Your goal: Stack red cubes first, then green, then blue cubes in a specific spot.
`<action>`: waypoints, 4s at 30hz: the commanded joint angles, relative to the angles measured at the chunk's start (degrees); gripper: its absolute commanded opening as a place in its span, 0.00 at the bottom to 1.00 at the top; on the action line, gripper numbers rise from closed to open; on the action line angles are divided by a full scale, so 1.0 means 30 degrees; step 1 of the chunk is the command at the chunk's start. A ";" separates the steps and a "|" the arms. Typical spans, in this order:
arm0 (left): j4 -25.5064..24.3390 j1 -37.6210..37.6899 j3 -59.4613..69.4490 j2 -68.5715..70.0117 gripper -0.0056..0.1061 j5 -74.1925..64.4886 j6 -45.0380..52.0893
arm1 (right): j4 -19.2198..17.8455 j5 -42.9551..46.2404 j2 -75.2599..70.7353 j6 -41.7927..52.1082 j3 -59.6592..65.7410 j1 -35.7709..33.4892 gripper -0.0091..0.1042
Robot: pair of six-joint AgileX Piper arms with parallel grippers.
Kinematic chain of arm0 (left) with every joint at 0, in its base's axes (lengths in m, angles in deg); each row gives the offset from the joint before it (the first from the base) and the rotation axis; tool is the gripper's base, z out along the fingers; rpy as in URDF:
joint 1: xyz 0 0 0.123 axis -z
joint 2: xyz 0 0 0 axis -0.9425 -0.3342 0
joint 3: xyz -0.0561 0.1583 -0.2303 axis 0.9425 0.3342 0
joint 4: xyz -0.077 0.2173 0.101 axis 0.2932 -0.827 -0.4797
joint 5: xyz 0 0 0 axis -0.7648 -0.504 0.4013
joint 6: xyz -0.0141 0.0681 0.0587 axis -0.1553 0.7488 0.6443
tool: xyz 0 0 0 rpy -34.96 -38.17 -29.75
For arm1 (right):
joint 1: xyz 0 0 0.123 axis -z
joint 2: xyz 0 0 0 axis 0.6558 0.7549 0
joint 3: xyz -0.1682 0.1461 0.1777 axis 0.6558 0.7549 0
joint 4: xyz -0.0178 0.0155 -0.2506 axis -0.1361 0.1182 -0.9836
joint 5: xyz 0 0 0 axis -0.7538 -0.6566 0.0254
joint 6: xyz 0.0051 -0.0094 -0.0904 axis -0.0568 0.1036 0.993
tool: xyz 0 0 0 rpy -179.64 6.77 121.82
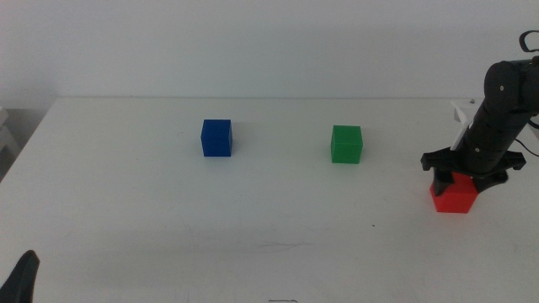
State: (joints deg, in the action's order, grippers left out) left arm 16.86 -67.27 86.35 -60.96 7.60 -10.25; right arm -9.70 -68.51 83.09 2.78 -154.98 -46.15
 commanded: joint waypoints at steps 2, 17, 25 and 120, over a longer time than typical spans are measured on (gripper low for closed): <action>-0.0025 0.0001 -0.0062 0.0397 0.89 0.1468 -0.0034 | -0.0324 0.0429 -0.1005 0.0172 -0.0613 -0.0023 0.22; -0.0025 0.0001 -0.0062 0.0397 0.89 0.1468 -0.0048 | -0.1503 -0.2601 -0.3533 -0.8266 -0.1224 -0.7090 0.07; -0.0025 0.0001 -0.0062 0.0397 0.89 0.1468 -0.0048 | -0.1346 -0.2939 -0.1604 -1.1167 -0.3775 -1.0334 0.07; -0.0025 0.0001 -0.0062 0.0397 0.89 0.1468 -0.0044 | -0.3939 -0.0583 0.5962 -0.8003 -1.3233 -0.5918 0.42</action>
State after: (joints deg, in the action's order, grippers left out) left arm 16.86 -67.27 86.35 -60.91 7.60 -10.25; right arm -20.20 -71.76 104.88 -21.43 -192.78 -64.60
